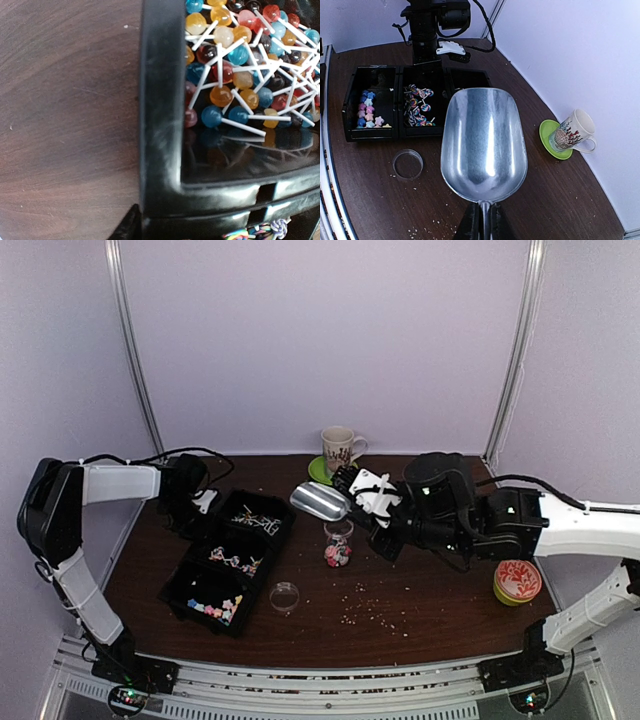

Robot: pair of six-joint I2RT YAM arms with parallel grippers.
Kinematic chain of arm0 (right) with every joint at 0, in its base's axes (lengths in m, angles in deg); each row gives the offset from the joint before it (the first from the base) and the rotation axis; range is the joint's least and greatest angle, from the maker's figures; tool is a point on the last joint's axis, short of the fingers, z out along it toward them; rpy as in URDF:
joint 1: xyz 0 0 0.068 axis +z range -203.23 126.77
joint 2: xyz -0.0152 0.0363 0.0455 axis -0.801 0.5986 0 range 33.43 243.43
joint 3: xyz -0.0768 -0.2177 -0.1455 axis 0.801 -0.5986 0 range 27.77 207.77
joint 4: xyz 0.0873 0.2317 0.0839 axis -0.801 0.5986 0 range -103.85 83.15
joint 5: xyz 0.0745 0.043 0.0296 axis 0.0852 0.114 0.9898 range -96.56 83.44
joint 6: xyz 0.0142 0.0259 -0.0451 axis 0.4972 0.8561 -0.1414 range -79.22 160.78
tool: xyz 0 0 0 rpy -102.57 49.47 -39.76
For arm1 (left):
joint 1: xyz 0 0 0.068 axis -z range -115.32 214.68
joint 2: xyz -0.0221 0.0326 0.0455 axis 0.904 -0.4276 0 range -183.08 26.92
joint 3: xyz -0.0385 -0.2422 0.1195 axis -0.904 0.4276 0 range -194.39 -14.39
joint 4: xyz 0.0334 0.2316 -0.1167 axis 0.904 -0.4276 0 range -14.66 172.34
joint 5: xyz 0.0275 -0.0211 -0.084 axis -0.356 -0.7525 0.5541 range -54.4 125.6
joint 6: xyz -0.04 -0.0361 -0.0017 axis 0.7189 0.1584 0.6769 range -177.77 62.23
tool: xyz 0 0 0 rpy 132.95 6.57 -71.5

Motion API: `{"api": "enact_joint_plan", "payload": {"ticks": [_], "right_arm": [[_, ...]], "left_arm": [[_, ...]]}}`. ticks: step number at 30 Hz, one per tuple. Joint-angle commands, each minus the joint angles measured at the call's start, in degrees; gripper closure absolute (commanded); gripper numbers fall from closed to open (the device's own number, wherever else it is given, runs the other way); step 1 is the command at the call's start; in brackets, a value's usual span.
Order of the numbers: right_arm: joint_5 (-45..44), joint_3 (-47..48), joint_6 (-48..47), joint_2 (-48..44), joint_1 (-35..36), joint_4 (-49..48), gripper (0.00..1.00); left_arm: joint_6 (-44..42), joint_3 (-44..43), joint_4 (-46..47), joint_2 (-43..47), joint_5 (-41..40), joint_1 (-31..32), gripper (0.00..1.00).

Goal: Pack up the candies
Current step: Pick up the plate from the center of the board, then scoop the fake candies from the storage box.

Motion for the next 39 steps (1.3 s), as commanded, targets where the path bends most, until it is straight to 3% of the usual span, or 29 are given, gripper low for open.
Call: {"api": "enact_joint_plan", "payload": {"ticks": [1, 8, 15, 29, 39], "right_arm": [[1.16, 3.67, 0.95, 2.53, 0.55, 0.17, 1.00], [0.46, 8.48, 0.60, 6.25, 0.72, 3.97, 1.00], [-2.33, 15.25, 1.29, 11.65, 0.73, 11.98, 1.00], [-8.09, 39.79, 7.38, 34.38, 0.74, 37.35, 1.00], [-9.55, 52.12, 8.77, 44.79, 0.71, 45.33, 1.00]], "left_arm": [[-0.91, -1.42, 1.13, -1.15, 1.59, -0.40, 0.73], [-1.02, -1.43, 1.22, -1.41, 2.49, -0.40, 1.00], [-1.05, -1.42, 1.14, -0.10, 2.45, -0.46, 1.00], [-3.07, -1.07, 0.27, 7.52, 0.03, 1.08, 1.00], [-4.70, -1.51, -1.54, 9.14, -4.34, 5.28, 1.00]]}}
